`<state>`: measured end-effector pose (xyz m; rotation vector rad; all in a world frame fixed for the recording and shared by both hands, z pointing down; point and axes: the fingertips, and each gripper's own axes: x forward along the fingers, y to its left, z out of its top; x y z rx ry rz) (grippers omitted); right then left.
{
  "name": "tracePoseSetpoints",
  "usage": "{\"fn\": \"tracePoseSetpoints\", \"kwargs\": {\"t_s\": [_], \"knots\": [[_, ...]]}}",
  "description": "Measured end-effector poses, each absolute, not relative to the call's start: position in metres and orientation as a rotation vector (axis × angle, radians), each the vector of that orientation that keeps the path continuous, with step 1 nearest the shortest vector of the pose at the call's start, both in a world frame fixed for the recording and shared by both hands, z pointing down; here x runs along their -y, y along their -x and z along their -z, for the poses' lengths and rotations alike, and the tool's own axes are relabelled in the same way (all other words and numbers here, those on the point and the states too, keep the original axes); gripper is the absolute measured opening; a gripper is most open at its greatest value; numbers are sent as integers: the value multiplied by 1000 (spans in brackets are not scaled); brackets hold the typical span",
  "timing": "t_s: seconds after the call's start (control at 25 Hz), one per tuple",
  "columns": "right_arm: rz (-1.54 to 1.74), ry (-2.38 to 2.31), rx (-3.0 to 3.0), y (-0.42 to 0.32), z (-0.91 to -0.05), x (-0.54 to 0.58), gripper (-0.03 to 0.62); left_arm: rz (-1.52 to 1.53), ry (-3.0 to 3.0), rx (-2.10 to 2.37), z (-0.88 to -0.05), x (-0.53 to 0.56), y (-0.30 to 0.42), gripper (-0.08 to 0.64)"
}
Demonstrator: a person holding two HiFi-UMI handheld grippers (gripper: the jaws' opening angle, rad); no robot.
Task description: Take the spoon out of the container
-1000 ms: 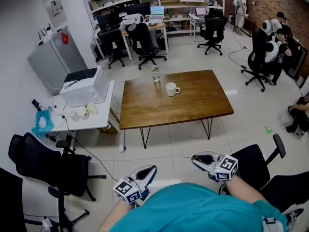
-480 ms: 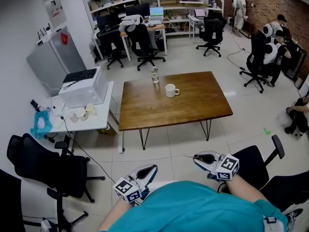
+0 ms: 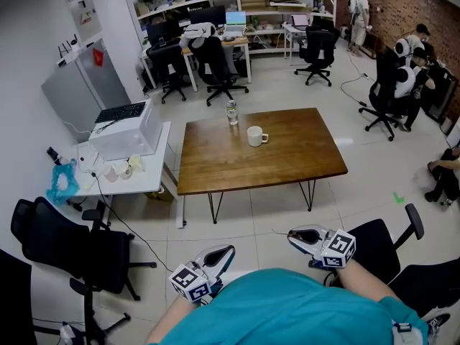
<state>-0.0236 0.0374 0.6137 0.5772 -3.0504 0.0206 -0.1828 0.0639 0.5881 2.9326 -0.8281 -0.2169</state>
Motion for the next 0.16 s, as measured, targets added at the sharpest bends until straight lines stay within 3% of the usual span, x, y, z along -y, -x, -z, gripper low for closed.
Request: {"fn": "tracePoseSetpoints", "kwargs": {"t_s": [0.16], "knots": [[-17,-570,3055,24,-614,-33,51,226,-2916,843,-590,-59,186,2]]}}
